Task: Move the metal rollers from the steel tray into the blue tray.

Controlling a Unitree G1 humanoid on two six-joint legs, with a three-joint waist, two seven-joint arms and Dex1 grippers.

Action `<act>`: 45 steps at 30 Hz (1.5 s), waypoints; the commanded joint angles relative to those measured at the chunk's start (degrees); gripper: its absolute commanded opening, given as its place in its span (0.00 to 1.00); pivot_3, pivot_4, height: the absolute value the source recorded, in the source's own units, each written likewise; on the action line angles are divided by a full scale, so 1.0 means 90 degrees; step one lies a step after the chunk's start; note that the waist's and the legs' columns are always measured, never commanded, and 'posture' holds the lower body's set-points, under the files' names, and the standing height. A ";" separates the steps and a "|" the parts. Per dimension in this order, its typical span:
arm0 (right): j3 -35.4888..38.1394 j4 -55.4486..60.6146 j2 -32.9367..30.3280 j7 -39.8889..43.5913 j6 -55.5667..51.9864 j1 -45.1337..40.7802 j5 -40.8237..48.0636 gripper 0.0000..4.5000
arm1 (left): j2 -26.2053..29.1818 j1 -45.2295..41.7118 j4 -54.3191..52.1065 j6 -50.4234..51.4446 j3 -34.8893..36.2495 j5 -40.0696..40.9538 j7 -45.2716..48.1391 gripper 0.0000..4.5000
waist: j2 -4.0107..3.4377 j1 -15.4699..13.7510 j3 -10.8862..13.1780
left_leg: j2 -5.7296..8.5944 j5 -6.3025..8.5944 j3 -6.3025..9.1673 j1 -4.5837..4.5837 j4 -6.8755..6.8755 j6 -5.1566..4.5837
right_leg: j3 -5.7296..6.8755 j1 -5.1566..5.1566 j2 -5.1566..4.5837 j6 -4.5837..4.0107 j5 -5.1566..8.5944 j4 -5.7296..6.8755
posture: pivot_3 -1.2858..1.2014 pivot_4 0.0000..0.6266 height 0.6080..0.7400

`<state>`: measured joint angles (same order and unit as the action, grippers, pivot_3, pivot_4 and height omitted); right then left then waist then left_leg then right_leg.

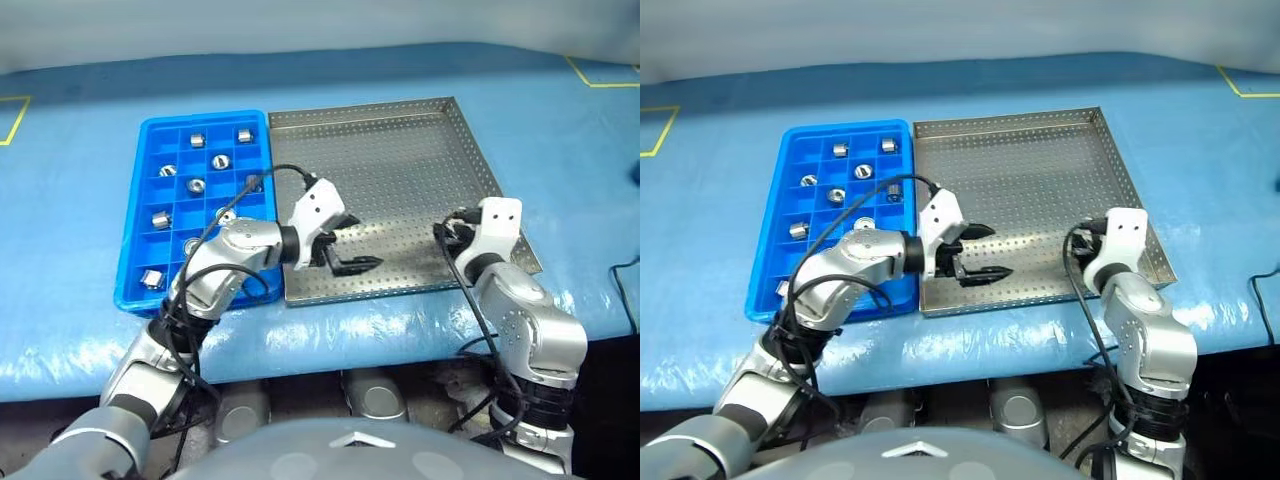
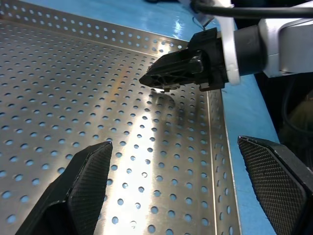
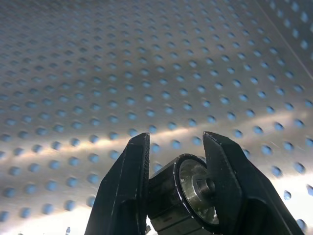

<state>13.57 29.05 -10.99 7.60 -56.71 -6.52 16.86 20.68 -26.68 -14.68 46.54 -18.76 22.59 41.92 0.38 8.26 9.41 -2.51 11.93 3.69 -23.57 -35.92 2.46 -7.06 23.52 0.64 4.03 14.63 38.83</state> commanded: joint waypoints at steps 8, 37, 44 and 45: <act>-0.1610 -0.0026 0.0502 0.0667 -0.0028 -0.1588 0.0719 0.30 | 0.2081 0.0738 -0.1896 0.0791 0.1622 0.0555 0.0230 1.00 | 0.0005 -0.0083 0.0003 | -0.0002 0.0000 0.0005 -0.0010 0.0022 0.0000 | 0.0008 0.0013 -0.0004 -0.0011 0.0006 -0.0010 | 0.52 0.24 1.00; -0.3045 -0.1574 0.1209 0.1224 0.0938 -0.2426 0.0322 0.73 | 0.3075 0.2164 -0.2479 0.1223 0.2993 0.0568 -0.0679 1.00 | 0.0029 -0.0765 0.0018 | -0.0008 0.0000 0.0014 -0.0008 0.0050 0.0004 | 0.0036 0.0023 -0.0008 -0.0037 0.0020 -0.0014 | 0.55 0.24 1.00; -0.2413 -0.0558 -0.0090 0.1383 0.1733 -0.1577 -0.0093 0.73 | 0.1881 0.1588 -0.1915 0.0120 0.2066 0.0293 -0.0899 1.00 | 0.0034 -0.0776 0.0015 | 0.0002 0.0000 0.0012 -0.0014 0.0044 0.0005 | 0.0035 0.0013 -0.0018 -0.0026 0.0013 -0.0032 | 0.53 0.24 1.00; -0.2143 -0.0491 -0.0296 0.1499 0.1576 -0.1419 0.0089 0.73 | 0.1770 0.1530 -0.1823 0.0013 0.1911 0.0252 -0.0862 1.00 | 0.0035 -0.0757 0.0014 | 0.0003 0.0000 0.0009 -0.0015 0.0043 0.0005 | 0.0033 0.0011 -0.0019 -0.0024 0.0012 -0.0036 | 0.52 0.24 1.00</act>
<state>-9.41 21.57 -12.39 19.64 -42.59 -20.40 16.13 37.35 -11.71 -31.26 49.45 -0.50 25.57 33.92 0.70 1.44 9.54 -2.49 11.93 3.76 -23.70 -35.54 2.50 -6.78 23.60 0.47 3.83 14.73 38.49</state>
